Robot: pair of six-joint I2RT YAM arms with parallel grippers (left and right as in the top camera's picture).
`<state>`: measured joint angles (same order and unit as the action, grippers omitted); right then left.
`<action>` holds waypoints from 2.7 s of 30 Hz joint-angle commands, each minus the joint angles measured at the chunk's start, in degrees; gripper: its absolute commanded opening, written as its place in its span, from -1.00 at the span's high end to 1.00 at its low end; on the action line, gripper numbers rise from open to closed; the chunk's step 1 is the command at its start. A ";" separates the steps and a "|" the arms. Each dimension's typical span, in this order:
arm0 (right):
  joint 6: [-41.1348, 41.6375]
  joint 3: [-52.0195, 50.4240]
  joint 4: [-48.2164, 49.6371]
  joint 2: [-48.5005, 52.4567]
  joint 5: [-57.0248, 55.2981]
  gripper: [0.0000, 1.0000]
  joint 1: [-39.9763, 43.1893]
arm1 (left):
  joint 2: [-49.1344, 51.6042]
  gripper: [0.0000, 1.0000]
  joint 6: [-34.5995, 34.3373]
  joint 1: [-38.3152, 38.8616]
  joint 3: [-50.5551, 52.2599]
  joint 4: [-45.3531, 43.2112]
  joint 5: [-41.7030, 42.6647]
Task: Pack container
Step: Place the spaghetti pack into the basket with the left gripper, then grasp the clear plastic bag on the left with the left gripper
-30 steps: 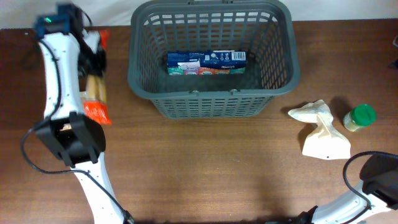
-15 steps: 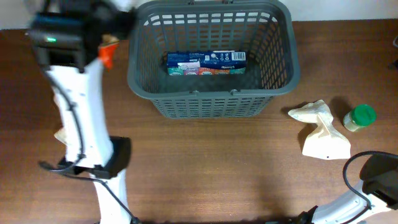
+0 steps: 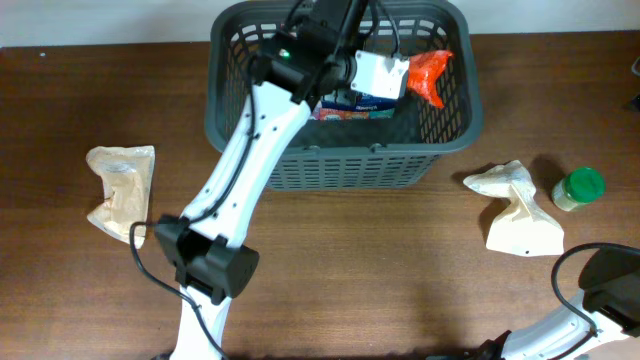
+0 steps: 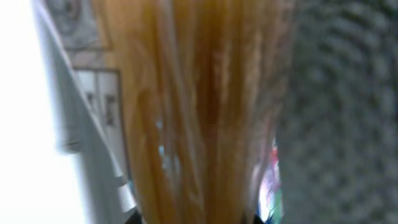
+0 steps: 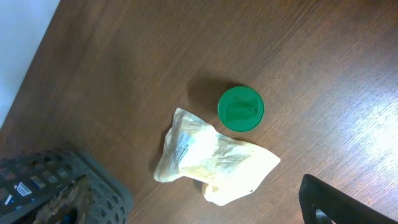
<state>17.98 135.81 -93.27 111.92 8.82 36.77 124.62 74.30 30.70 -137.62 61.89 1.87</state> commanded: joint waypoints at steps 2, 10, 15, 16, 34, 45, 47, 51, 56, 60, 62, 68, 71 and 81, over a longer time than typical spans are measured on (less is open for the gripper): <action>0.09 -0.15 0.04 -0.59 -0.50 -0.98 0.00 | -1.73 0.97 -6.97 -0.74 10.49 -6.29 -0.13; 0.09 -0.15 0.04 -0.59 -0.50 -0.98 0.00 | -1.73 0.92 -12.02 -1.73 22.56 -12.44 -1.51; 0.09 -0.15 0.04 -0.59 -0.50 -0.98 0.00 | -2.60 -0.27 -25.92 -1.46 18.91 -15.80 -16.74; 0.09 -0.15 0.04 -0.59 -0.50 -0.98 0.00 | -3.50 -0.95 -29.24 -1.40 17.35 -15.61 -19.43; 0.09 -0.15 0.04 -0.59 -0.50 -0.98 0.00 | -14.60 -0.99 -72.83 -36.92 1.95 21.57 -3.32; 0.09 -0.15 0.04 -0.59 -0.50 -0.98 0.00 | -6.71 -0.82 -59.12 -53.96 25.40 17.86 -2.80; 0.09 -0.15 0.04 -0.59 -0.50 -0.97 0.00 | -3.82 -0.82 -58.36 -54.49 30.51 12.98 -3.74; 0.09 -0.15 0.04 -0.59 -0.50 -0.98 0.00 | 1.92 -0.82 -59.56 -54.99 33.55 8.41 -4.24; 0.09 -0.15 0.04 -0.59 -0.50 -0.98 0.00 | 8.13 -0.82 -59.67 -55.15 33.55 7.72 -4.37; 0.09 -0.15 0.04 -0.59 -0.50 -0.98 0.00 | 10.38 0.92 -59.67 -55.15 33.55 7.72 -2.82; 0.09 -0.15 0.04 -0.59 -0.50 -0.98 0.00 | 10.01 0.96 -59.67 -55.15 32.65 7.98 -2.91; 0.09 -0.15 0.04 -0.59 -0.50 -0.98 0.00 | 7.08 0.96 -59.67 -54.84 17.90 16.94 -2.91; 0.09 -0.15 0.04 -0.59 -0.50 -0.98 0.00 | 4.20 0.97 -59.67 -53.79 4.98 21.57 -2.80; 0.09 -0.15 0.04 -0.59 -0.50 -0.98 0.00 | -4.76 0.96 -43.39 -36.57 -30.12 23.87 -0.52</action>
<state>18.00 135.81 -93.25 111.92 8.84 36.77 124.64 18.98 -12.99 -161.49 86.43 -0.36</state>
